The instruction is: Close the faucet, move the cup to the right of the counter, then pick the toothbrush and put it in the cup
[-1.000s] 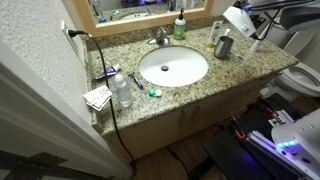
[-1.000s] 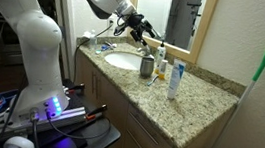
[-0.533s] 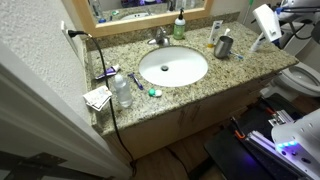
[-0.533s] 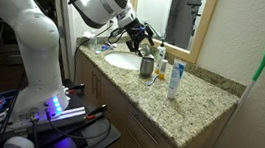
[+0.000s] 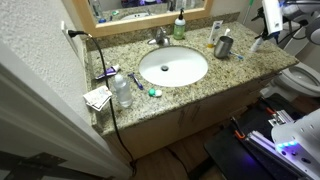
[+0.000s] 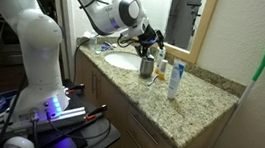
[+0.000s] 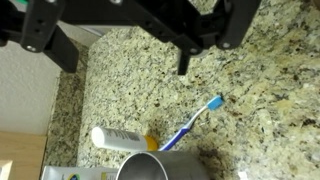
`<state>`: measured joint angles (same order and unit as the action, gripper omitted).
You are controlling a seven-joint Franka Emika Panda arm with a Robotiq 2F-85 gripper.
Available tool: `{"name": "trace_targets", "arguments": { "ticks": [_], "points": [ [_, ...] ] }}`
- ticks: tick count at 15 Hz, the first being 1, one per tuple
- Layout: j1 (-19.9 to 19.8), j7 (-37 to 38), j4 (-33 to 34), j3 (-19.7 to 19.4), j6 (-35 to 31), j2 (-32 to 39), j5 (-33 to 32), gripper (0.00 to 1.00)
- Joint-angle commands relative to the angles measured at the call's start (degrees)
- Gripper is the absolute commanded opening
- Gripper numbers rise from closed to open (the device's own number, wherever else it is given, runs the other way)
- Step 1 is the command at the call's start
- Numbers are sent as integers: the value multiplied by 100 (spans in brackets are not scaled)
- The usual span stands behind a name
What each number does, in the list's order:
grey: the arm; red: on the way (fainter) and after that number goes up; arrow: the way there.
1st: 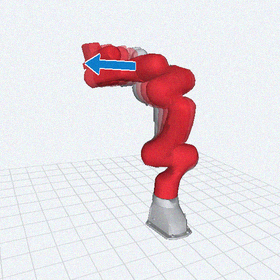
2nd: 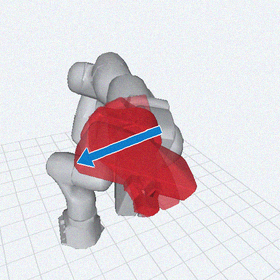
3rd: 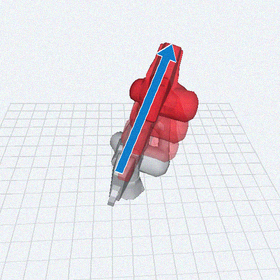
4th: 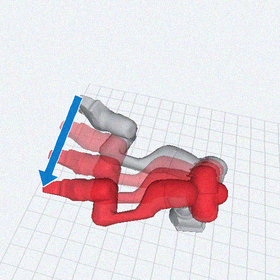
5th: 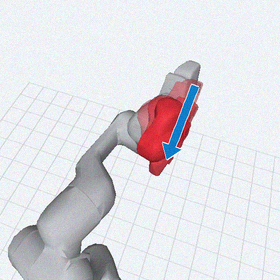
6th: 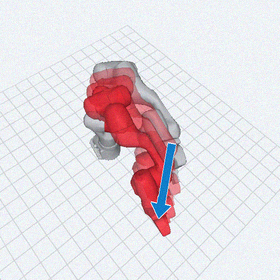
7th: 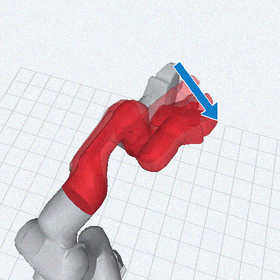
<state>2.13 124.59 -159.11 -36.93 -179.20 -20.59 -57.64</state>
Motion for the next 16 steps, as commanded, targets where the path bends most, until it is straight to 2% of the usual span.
{"name": "trace_targets", "arguments": {
  "ticks": [1, 2, 4, 5, 6, 8, 10, 11, 12, 13, 16],
  "points": [
    [251, -187, 0, -432, -380, 280, 297, 100],
    [538, -336, 1, -801, -662, 544, 525, 100],
    [791, -356, 22, -1003, -858, 818, 672, 100],
    [1497, -217, 28, -1430, -551, 779, 692, 100],
    [2095, 617, 29, -1612, -787, 1029, 543, 100],
    [2872, 1163, 6, -2314, -848, 880, 375, 100],
    [3850, 1842, 15, -3228, -553, 457, -7, 100],
    [4339, 1947, 24, -3644, -299, 130, 41, 100],
    [3669, 1718, 33, -2949, -697, 722, 179, 100],
    [3903, 1773, 31, -3152, -660, 632, 162, 100],
    [3828, 1764, 34, -3076, -662, 630, 165, 100]
  ]
}}
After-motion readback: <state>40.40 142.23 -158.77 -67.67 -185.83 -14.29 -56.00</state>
